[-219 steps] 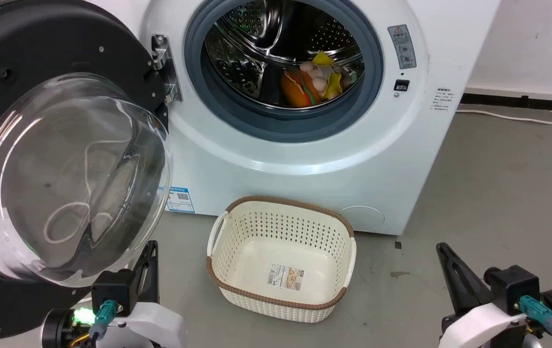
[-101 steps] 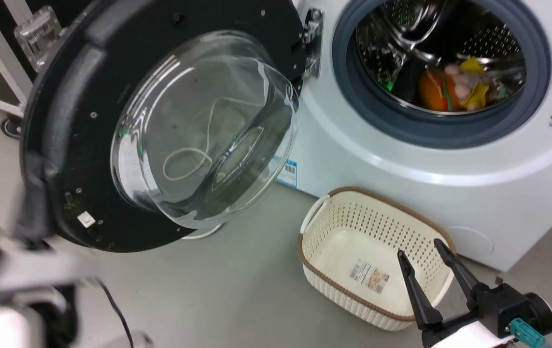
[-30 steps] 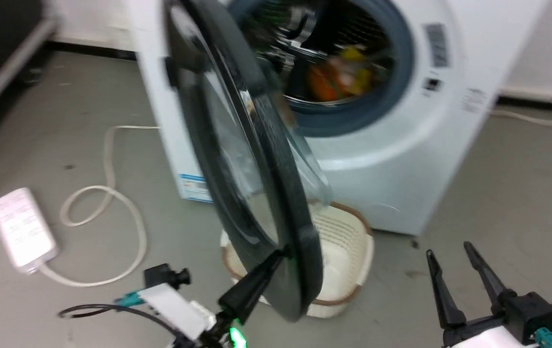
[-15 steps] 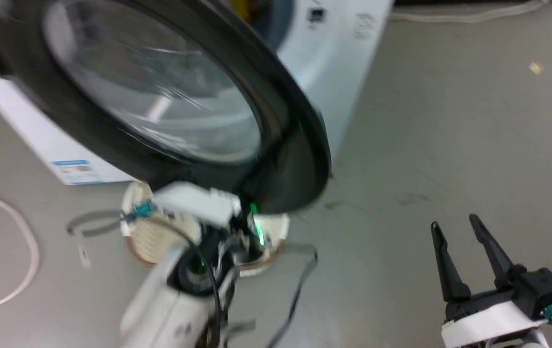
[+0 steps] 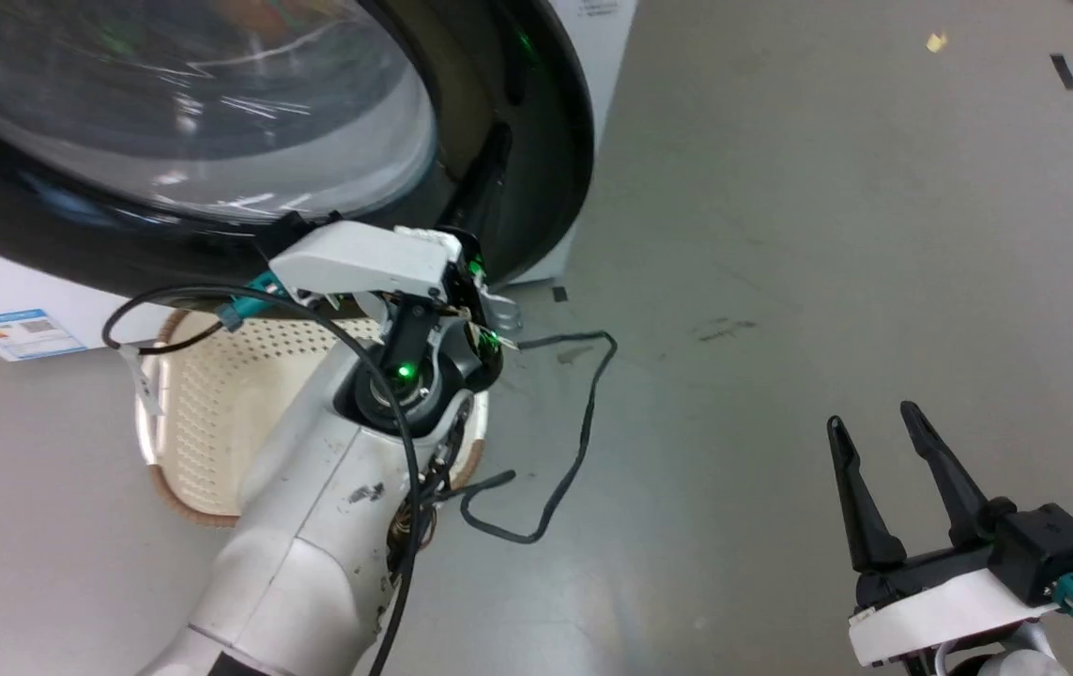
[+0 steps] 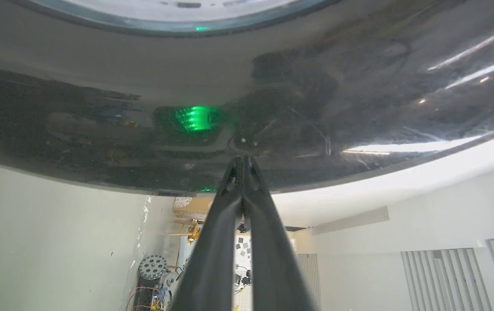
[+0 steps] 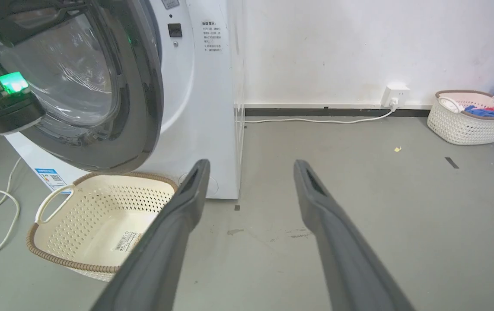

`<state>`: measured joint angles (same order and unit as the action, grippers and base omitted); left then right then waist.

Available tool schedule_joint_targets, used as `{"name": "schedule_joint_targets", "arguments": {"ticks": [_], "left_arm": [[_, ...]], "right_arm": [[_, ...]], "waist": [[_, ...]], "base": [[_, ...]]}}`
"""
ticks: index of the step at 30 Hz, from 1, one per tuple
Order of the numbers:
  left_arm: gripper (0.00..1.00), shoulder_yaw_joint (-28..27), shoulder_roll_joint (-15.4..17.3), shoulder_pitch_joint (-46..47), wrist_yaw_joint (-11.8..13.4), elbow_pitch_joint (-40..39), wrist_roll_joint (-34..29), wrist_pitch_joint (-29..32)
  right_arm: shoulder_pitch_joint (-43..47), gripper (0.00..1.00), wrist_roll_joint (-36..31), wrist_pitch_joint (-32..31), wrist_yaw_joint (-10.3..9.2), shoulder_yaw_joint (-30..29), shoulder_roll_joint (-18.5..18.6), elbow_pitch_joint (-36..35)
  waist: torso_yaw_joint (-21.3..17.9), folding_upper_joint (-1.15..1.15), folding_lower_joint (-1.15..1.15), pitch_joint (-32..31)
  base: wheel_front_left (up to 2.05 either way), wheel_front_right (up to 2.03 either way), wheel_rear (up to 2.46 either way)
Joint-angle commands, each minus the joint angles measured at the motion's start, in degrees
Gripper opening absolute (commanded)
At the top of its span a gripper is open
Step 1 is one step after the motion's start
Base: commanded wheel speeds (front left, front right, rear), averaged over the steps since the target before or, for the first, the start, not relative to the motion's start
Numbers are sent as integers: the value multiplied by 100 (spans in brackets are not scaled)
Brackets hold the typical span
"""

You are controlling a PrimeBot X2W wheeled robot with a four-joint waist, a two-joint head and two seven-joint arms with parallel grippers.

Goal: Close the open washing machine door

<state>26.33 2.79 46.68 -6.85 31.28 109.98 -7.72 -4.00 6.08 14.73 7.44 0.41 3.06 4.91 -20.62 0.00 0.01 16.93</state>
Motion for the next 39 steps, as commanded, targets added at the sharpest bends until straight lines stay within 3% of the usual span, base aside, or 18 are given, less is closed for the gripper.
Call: {"name": "schedule_joint_targets", "arguments": {"ticks": [1, 8, 14, 15, 16, 19, 22, 24, 28, 34, 39], "left_arm": [[0, 71, 9, -33, -58, 19, 16, -30], [0, 236, 105, -1005, -62, -727, -628, -111], [0, 620, 900, -2214, -63, -1596, -2318, -614], [35, 607, 1047, -2400, -63, -1643, -2677, -673], [100, 559, 1186, -2568, -63, -1674, -3078, -705], [100, -24, 1333, -3067, -39, -1971, -4454, -723], [100, -543, 1355, -3578, 219, -2396, -6098, -726], [100, -799, 1272, -3894, 440, -2698, -7088, -726], [100, -1291, 932, -4456, 690, -3210, -8441, -727], [100, -1346, 774, -5031, 743, -3314, -9774, -727], [100, -1324, 685, -5175, 721, -3144, -10171, -727]], "right_arm": [[-49, 100, 17, 27, 5, 6, -17, -13], [148, 100, -59, 27, 5, -56, -17, -168], [451, 100, -116, 27, 5, -73, -18, -330], [509, 100, -126, 27, 5, -78, -18, -345], [570, 100, -135, 27, 5, -82, -18, -366], [735, 100, -149, 27, 5, -107, -18, -429], [856, 100, -177, 27, 5, -90, -18, -474], [900, 100, -191, 27, 5, -69, -18, -500], [957, 100, -205, 27, 5, -62, -18, -524], [1053, 100, -224, 27, 5, 1, -18, -523], [1125, 100, -196, 27, 5, 29, -18, -428]], "waist": [[153, 0, -1, -138], [750, 0, -1, -705], [1360, 0, -1, -1229], [1468, 0, -1, -1321], [1574, 0, -1, -1400], [1872, 0, -1, -1584], [2099, 0, -1, -1694], [2210, 0, -1, -1733], [2367, 0, -1, -1787], [2488, 0, -1, -1829], [2568, 0, -1, -1792]], "base": [[0, 0, 0], [0, 0, 0], [0, 0, 0], [0, 0, 0], [0, 0, 0], [0, 0, 0], [0, 0, 0], [0, 0, 0], [0, 0, 0], [0, 0, 0], [0, 0, 0]]}}
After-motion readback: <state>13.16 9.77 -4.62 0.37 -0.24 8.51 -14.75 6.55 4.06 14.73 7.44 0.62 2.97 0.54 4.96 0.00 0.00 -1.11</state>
